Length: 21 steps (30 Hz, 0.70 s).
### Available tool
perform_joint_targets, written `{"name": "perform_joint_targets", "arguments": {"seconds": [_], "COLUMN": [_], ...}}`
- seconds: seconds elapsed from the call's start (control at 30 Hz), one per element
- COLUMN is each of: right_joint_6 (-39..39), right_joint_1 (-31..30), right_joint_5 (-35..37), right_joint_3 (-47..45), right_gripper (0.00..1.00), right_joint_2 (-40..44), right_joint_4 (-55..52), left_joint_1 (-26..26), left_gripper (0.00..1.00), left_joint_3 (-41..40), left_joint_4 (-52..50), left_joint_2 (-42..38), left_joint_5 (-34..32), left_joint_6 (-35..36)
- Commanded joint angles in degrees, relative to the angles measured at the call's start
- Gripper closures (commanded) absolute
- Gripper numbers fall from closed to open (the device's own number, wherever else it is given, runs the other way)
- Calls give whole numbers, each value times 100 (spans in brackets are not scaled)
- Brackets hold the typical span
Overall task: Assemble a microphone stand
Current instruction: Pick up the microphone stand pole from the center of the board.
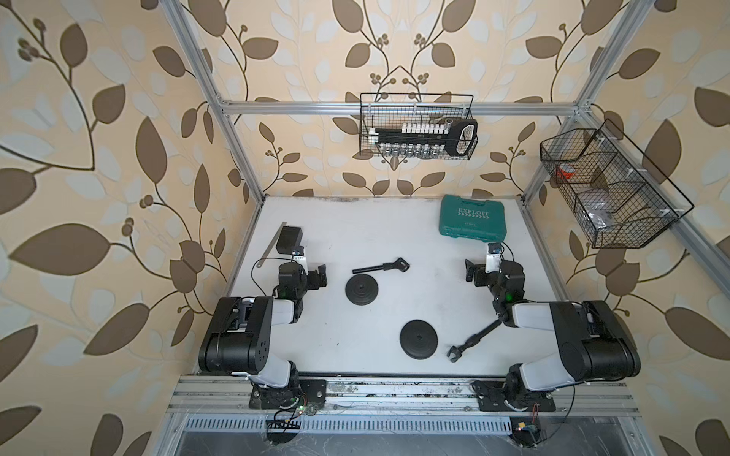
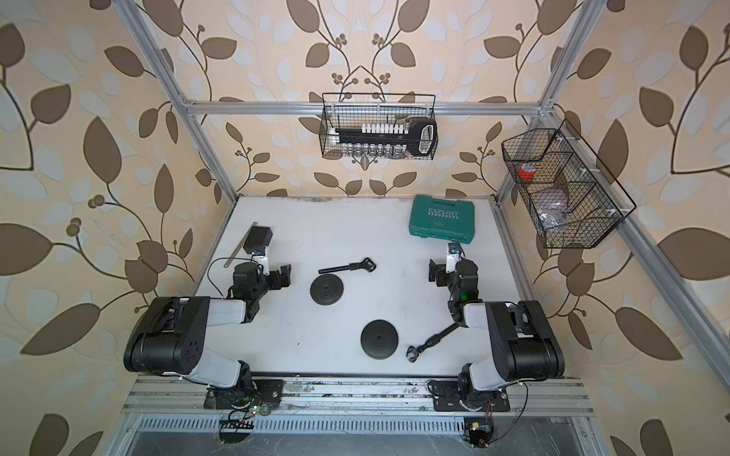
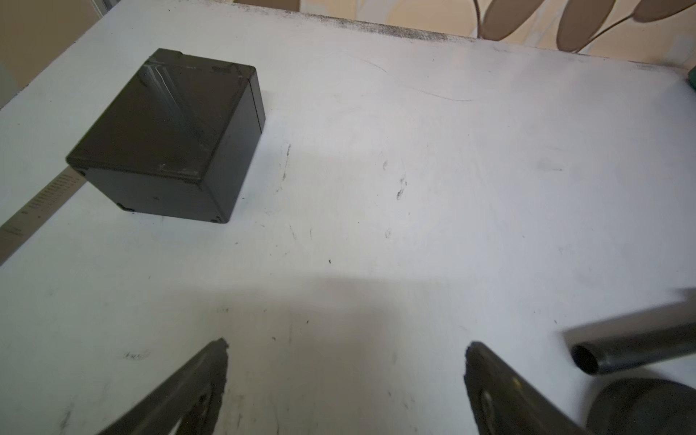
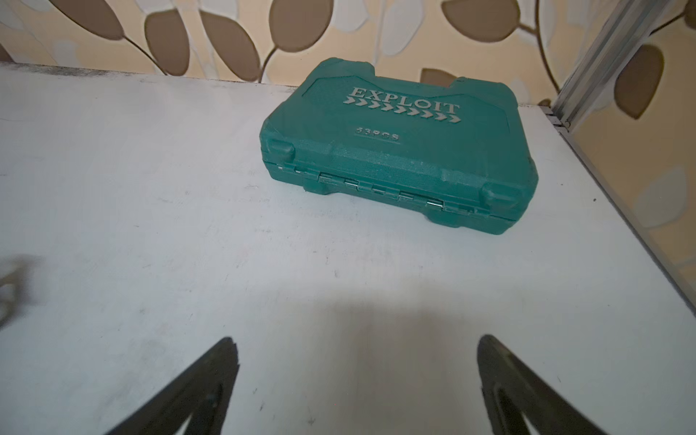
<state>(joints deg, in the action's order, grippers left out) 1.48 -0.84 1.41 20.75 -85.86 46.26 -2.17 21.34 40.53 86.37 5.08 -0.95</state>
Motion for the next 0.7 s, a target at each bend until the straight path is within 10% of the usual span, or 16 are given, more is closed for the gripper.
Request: {"name": "perform_joint_targets", "arguments": {"seconds": [0.0, 0.67], "right_joint_6": [-60, -95], "right_joint_1": [16, 84], "right_joint_5": [-99, -178], "right_joint_3": [104, 114], "right_gripper": [0, 3], "right_joint_2": [-53, -32], "right_joint_4": [-33, -62], "left_joint_1": [33, 41], "left_gripper": [1, 1], "left_joint_3": [142, 265], "left_joint_4": [60, -84], "left_joint_2": [-59, -101], "left_joint_5": [-12, -40], "left_joint_6": [95, 95]}}
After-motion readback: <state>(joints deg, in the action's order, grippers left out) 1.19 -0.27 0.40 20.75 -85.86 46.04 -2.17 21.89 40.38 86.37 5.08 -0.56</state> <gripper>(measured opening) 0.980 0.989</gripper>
